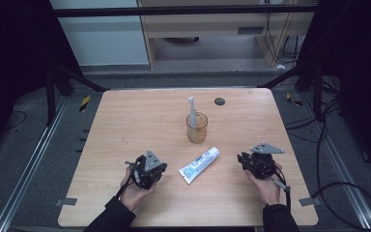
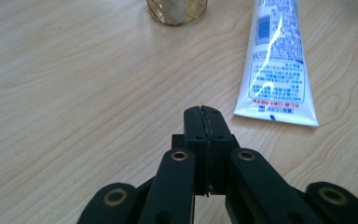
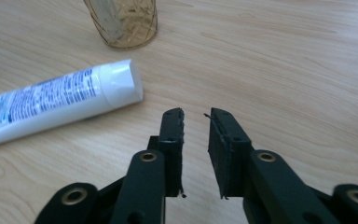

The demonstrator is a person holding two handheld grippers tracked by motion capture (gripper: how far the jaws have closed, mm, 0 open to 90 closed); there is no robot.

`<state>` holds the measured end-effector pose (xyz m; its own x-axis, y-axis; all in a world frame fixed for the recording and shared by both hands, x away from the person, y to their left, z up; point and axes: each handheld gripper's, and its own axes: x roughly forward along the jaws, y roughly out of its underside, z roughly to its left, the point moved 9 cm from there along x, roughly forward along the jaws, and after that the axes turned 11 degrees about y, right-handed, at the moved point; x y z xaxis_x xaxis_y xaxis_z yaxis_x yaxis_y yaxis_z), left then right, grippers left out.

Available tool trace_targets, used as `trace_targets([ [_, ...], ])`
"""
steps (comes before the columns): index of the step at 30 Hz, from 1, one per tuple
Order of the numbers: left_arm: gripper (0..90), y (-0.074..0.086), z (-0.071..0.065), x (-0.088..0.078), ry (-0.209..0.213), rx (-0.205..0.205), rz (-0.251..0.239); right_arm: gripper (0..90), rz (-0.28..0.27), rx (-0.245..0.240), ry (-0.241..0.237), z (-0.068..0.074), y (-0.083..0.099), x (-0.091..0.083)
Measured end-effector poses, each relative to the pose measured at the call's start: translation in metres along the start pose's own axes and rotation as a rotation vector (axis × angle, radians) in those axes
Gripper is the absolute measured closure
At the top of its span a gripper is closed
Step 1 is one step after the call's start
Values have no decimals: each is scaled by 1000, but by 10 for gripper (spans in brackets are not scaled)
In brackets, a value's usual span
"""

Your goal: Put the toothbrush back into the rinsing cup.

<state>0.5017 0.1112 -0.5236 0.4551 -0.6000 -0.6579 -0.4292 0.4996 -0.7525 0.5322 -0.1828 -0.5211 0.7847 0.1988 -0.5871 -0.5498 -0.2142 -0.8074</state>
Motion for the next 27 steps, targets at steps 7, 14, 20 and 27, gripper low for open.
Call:
trace_targets([
  [7,894,4,6,-4,-3,-23,3,876,-2,22,-46,20,-19,23],
  [14,894,13,19,-10,-24,-50,26,900,-8,17,-59,38,-31,46],
  [20,895,17,30,-16,-52,-70,21,900,-21,7,-65,47,-43,61],
  [27,894,22,40,-21,-74,-64,26,900,-9,-21,-102,59,-45,76],
])
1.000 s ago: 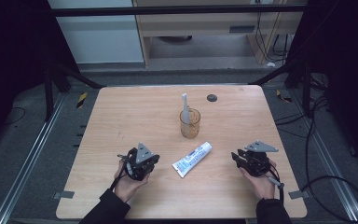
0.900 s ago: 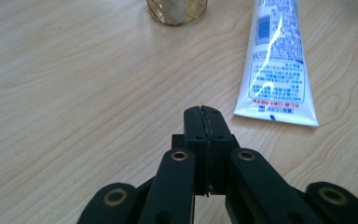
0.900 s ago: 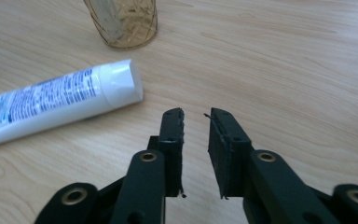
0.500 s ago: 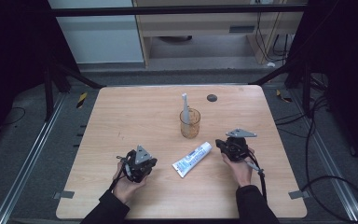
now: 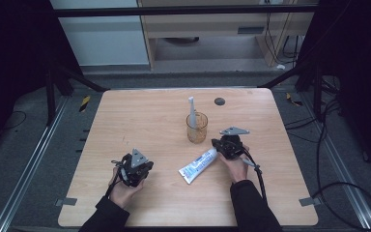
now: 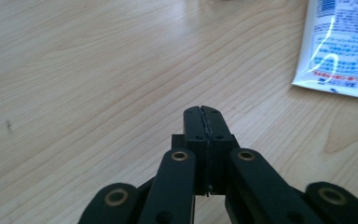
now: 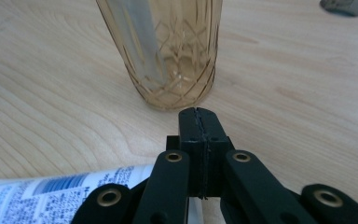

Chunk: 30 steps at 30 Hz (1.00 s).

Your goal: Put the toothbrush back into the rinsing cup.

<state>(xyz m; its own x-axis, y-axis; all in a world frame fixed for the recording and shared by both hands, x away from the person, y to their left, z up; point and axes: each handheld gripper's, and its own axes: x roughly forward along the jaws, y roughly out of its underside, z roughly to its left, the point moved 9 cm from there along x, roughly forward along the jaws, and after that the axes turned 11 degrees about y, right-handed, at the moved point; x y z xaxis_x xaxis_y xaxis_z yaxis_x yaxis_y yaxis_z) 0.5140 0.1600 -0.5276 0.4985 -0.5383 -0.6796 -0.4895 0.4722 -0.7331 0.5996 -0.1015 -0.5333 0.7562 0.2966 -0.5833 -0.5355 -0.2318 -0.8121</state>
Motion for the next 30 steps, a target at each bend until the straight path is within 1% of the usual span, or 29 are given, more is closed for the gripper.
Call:
trace_targets([
  [2,894,1,4,-1,-4,-12,-2,900,16,-11,2,0,4,4],
  [5,895,2,10,-4,-15,-33,-9,900,23,-14,-4,-1,4,3],
  [7,894,2,12,-7,-19,-40,-19,900,36,-27,0,-2,6,2],
  [8,894,3,14,-9,-22,-44,-23,900,44,-28,-2,-2,7,1],
  [9,894,3,15,-11,-26,-48,-23,900,51,-40,-3,-2,8,-1],
  [13,894,6,21,-17,-35,-66,-38,900,69,-62,-16,0,11,-7],
  [14,894,7,23,-20,-39,-74,-42,900,78,-65,-17,1,11,-8],
  [15,894,8,24,-22,-42,-75,-40,900,83,-79,-18,1,12,-10],
  [18,894,11,29,-28,-50,-90,-48,900,96,-91,-25,1,14,-15],
  [21,894,15,33,-33,-57,-106,-54,900,104,-117,-18,0,16,-19],
  [24,894,18,38,-38,-68,-123,-59,900,117,-119,-26,0,20,-23],
  [26,894,20,40,-41,-74,-129,-60,900,120,-109,-34,0,23,-26],
  [28,894,22,42,-43,-79,-132,-58,900,131,-110,-39,0,28,-29],
  [30,894,24,43,-44,-80,-138,-61,900,144,-124,-39,0,33,-31],
])
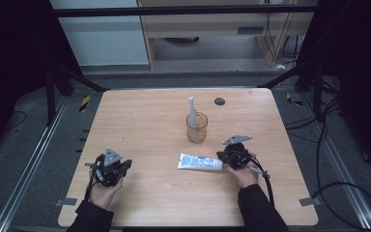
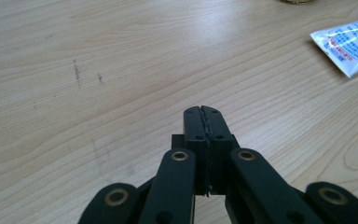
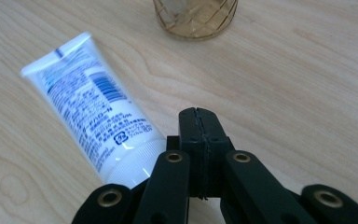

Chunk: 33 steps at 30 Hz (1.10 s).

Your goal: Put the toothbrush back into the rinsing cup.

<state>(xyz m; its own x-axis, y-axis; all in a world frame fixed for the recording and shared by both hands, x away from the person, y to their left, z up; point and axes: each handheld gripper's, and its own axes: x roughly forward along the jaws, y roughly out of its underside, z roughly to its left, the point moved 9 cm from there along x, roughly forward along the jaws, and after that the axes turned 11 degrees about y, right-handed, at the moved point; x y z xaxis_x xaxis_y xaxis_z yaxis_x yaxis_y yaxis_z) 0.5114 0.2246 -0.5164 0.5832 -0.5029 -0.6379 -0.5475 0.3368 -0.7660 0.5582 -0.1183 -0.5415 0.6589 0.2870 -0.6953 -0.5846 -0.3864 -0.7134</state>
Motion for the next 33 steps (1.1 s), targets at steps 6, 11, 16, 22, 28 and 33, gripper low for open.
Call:
trace_targets([
  [6,894,1,4,-2,-17,0,3,900,-3,-5,-26,4,7,-6],
  [11,894,2,8,-2,-32,-14,3,900,-10,-20,-49,12,12,-16],
  [16,894,3,11,-2,-39,-21,0,900,-3,-31,-67,18,19,-21],
  [22,894,3,13,-3,-42,-24,1,900,4,-45,-88,27,23,-24],
  [28,893,3,15,-4,-41,-27,-6,899,23,-44,-82,28,26,-24],
  [33,893,3,18,-5,-44,-37,-12,869,-14,-30,-55,20,13,-32],
])
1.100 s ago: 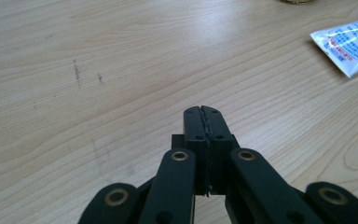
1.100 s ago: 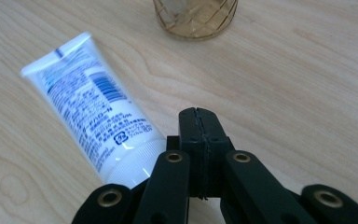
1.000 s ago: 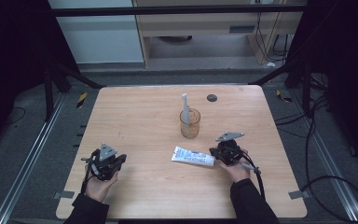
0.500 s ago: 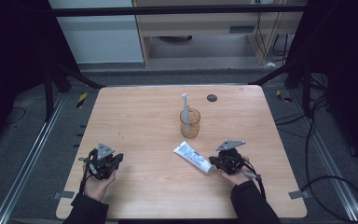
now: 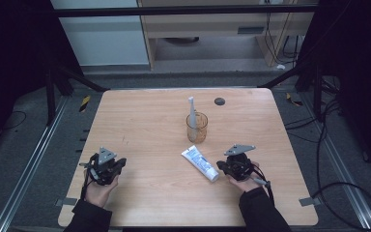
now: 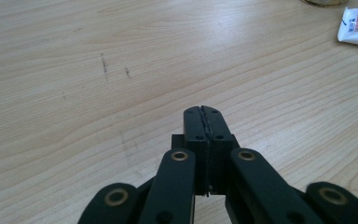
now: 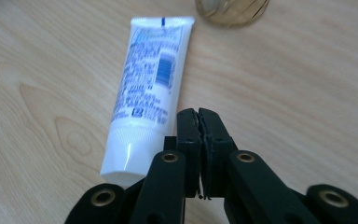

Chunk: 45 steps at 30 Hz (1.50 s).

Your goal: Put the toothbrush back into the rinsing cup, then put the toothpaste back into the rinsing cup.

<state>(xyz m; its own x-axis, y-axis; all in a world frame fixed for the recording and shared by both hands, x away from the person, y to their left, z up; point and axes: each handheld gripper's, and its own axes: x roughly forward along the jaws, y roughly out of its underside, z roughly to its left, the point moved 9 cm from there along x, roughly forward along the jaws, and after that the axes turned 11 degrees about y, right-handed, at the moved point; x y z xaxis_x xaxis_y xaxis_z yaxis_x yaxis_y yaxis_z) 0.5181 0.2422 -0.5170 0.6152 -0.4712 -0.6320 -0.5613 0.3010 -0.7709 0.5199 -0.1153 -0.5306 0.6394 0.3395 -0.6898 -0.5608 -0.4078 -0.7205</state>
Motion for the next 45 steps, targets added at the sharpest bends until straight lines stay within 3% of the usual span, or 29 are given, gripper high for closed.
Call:
trace_targets([
  [2,892,0,1,0,-3,-1,-2,831,-33,7,19,-5,-10,-6],
  [9,888,0,3,2,-10,-3,-1,650,-74,18,54,-11,-34,-17],
  [15,879,1,4,3,-11,-5,5,478,-68,13,56,-5,-49,-17],
  [20,868,1,5,4,-9,-5,10,399,-58,4,41,5,-56,-10],
  [28,843,2,7,4,-21,-9,13,373,-12,-3,30,15,-61,6],
  [35,796,2,8,10,-23,0,31,376,22,-40,24,26,-69,15],
  [45,741,4,9,12,-26,3,44,387,95,-86,15,37,-63,37],
])
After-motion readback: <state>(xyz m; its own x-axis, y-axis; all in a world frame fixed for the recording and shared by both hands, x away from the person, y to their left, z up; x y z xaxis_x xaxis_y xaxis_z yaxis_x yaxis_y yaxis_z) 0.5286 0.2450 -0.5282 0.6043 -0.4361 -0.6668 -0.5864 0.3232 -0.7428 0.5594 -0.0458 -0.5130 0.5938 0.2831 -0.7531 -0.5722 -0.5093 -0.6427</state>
